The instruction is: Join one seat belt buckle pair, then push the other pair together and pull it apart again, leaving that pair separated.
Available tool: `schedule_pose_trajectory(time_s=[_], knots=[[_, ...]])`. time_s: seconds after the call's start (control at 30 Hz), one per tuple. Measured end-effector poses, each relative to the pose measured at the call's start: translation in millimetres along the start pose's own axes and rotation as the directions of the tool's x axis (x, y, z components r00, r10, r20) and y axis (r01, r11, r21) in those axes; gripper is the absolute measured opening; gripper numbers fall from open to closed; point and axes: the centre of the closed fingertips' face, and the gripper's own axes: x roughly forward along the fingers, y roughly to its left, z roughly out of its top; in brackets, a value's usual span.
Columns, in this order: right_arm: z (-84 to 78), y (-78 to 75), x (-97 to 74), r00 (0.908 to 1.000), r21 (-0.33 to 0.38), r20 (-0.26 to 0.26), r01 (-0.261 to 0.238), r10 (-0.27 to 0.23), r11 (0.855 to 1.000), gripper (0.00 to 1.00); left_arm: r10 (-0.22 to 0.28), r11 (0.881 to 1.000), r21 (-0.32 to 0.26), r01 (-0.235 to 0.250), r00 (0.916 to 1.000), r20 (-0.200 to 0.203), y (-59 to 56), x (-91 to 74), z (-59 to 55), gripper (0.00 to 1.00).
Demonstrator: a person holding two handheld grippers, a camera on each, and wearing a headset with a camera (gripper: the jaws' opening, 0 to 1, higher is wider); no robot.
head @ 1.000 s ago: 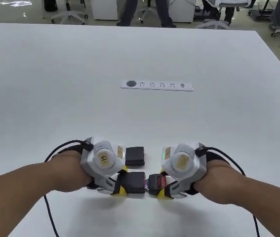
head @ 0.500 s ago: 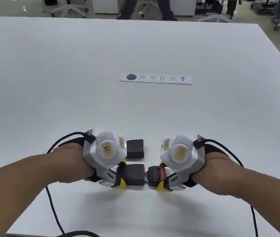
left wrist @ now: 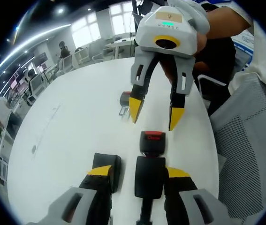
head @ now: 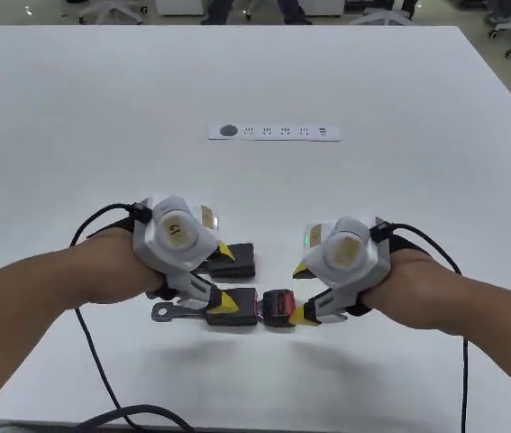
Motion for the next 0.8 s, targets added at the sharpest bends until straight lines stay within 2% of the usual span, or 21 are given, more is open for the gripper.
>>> schedule_pose_trajectory(time_s=[0.07,0.13,0.23,0.27,0.3,0.33,0.37,0.43,0.47,0.53,0.57,0.6,0.63,0.67,0.8], knots=[[-3.4,-6.4,-4.2,0.9999,0.002,0.004,0.015,-0.015,1.0,0.38,0.014,1.0,0.006,-0.014,0.9999,-0.001,9.6,-0.4,1.0,0.44],[-9.1,-15.6,-9.2,0.9994,0.012,0.007,0.034,-0.034,0.999,0.38,0.021,1.0,0.001,-0.021,0.9998,-0.003,20.2,1.5,-4.9,0.44],[-21.7,-28.8,-15.0,0.9989,0.046,0.007,0.046,-0.046,0.998,0.38,0.027,1.0,-0.005,-0.027,0.9996,-0.013,27.7,1.1,-7.8,0.46],[-22.5,-30.3,-18.4,0.9987,0.046,0.005,0.051,-0.052,0.998,0.38,0.028,0.999,-0.016,-0.028,0.9995,-0.017,32.0,0.3,-10.0,0.46],[-27.8,-34.8,-21.3,0.9975,0.009,-0.019,0.068,-0.068,0.998,0.38,0.03,0.999,-0.019,-0.031,0.9994,-0.019,45.6,-1.3,-17.1,0.46],[-30.5,-36.9,-22.5,0.9975,0.007,-0.019,0.068,-0.068,0.998,0.39,0.034,0.999,-0.02,-0.035,0.9991,-0.025,52.4,-2.1,-20.6,0.46],[-34.5,-42.6,-25.1,0.9972,0.023,-0.019,0.073,-0.072,0.997,0.39,0.037,0.999,-0.021,-0.038,0.9989,-0.03,52.1,-1.7,-20.7,0.46],[-46.2,-54.8,-22.8,0.9961,0.03,-0.028,0.085,-0.084,0.996,0.39,0.041,0.999,-0.022,-0.042,0.9984,-0.04,62.2,-0.9,-26.8,0.47],[-47.8,-56.2,-27.1,0.9955,0.03,-0.035,0.09,-0.089,0.996,0.39,0.039,0.999,-0.023,-0.04,0.9984,-0.04,65.3,-0.2,-28.9,0.47],[-55.8,-62.4,-29.2,0.9945,0.033,-0.048,0.095,-0.093,0.995,0.39,0.027,0.998,-0.048,-0.029,0.999,-0.035,69.3,2.6,-33.6,0.47],[-58.9,-64.9,-29.9,0.994,0.034,-0.053,0.097,-0.095,0.995,0.39,0.028,0.998,-0.055,-0.03,0.9987,-0.042,66.8,2.1,-32.2,0.47],[-62.4,-68.3,-31.6,0.9936,0.039,-0.056,0.1,-0.097,0.994,0.39,0.03,0.998,-0.057,-0.033,0.9985,-0.046,69.1,2.9,-34.3,0.49],[-66.6,-69.6,-32.2,0.9934,0.036,-0.065,0.097,-0.094,0.995,0.39,0.026,0.997,-0.066,-0.029,0.9988,-0.041,76.1,7.2,-42.2,0.51],[-71.4,-73.1,-29.8,0.9931,0.037,-0.07,0.096,-0.094,0.995,0.39,0.024,0.997,-0.075,-0.027,0.999,-0.038,77.3,8.0,-42.8,0.51],[-80.7,-73.3,-29.6,0.9935,0.049,-0.08,0.086,-0.082,0.995,0.38,0.003,0.998,-0.07,-0.006,0.9987,-0.052,71.9,13.1,-42.8,0.5]])
